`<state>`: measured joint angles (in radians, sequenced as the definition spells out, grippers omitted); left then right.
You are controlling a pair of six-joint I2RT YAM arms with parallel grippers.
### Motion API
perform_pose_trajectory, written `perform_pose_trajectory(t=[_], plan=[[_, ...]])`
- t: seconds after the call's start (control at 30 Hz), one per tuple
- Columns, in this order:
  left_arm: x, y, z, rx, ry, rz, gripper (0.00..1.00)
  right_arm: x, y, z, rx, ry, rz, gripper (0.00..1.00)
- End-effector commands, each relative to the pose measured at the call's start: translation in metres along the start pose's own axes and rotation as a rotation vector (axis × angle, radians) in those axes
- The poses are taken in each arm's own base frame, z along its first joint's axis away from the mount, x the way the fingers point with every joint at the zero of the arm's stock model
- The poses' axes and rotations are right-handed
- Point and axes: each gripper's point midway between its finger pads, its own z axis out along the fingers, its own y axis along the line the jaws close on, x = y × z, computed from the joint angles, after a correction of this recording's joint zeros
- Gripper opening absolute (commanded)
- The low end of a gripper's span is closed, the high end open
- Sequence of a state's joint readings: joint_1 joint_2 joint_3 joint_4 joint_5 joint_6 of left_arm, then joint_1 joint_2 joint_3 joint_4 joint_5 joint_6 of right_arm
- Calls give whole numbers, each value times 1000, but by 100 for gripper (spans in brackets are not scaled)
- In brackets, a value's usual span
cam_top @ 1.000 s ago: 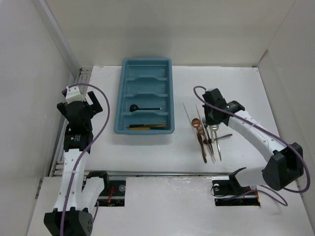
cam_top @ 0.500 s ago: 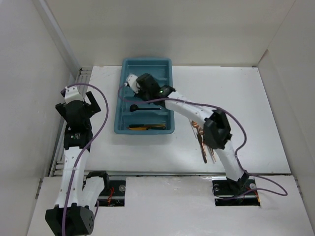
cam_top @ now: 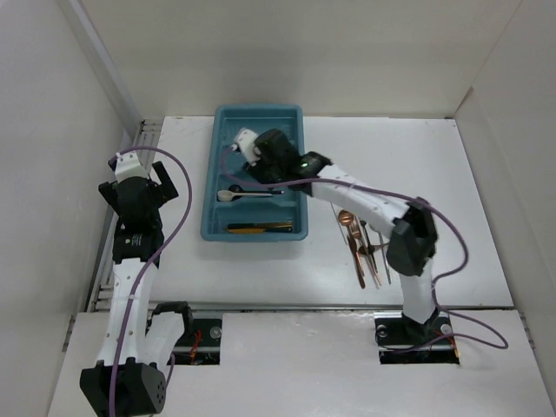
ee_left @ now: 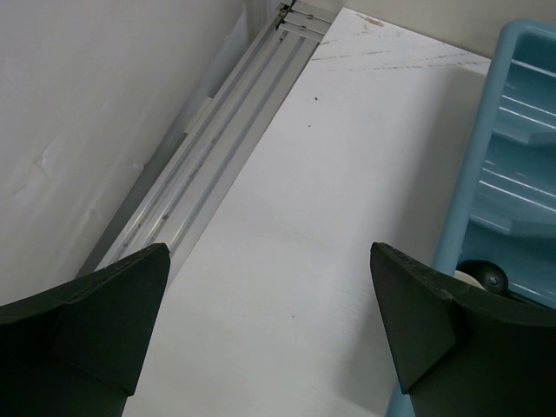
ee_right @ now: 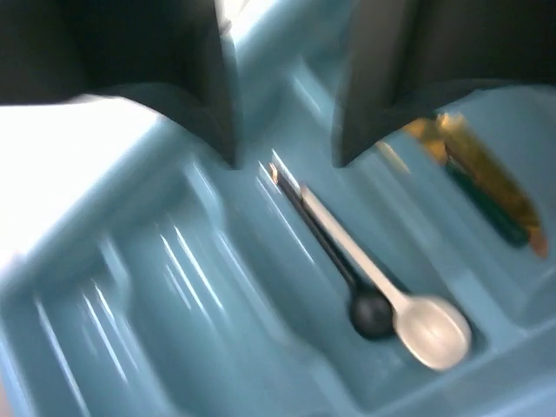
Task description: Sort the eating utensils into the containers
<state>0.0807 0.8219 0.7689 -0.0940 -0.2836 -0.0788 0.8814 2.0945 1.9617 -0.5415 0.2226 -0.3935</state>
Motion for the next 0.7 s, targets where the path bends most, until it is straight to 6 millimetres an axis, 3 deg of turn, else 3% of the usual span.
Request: perform_pose_trajectory(t=[0.0, 0.03, 0.07, 0.1, 0.17, 0.2, 0.27, 0.33, 0.4, 0.43, 0.67], plan=[[-13, -3, 0, 14, -49, -24, 100, 13, -75, -76, 99, -55, 341, 47], [-13, -3, 0, 14, -49, -24, 100, 70, -69, -69, 61, 66, 452, 33], [-13, -3, 0, 14, -49, -24, 100, 66, -83, -82, 76, 34, 504, 33], [-13, -3, 0, 14, -49, -24, 100, 123, -63, -78, 60, 173, 542, 21], [-10, -4, -1, 26, -46, -32, 100, 163, -55, -97, 78, 239, 657, 19], [-10, -4, -1, 26, -46, -32, 100, 211, -37, -102, 68, 350, 699, 19], [-10, -7, -1, 37, -44, -41, 100, 233, -29, -120, 88, 370, 760, 19], [-10, -9, -1, 49, -42, -41, 100, 271, -19, -131, 119, 446, 804, 18], [-10, -11, -1, 60, -40, -50, 100, 286, -19, -139, 146, 462, 860, 17], [-10, -11, -1, 60, -40, -50, 100, 307, -19, -147, 190, 517, 888, 17], [-10, -11, -1, 60, -40, -50, 100, 360, -40, -181, 378, 577, 1064, 20]])
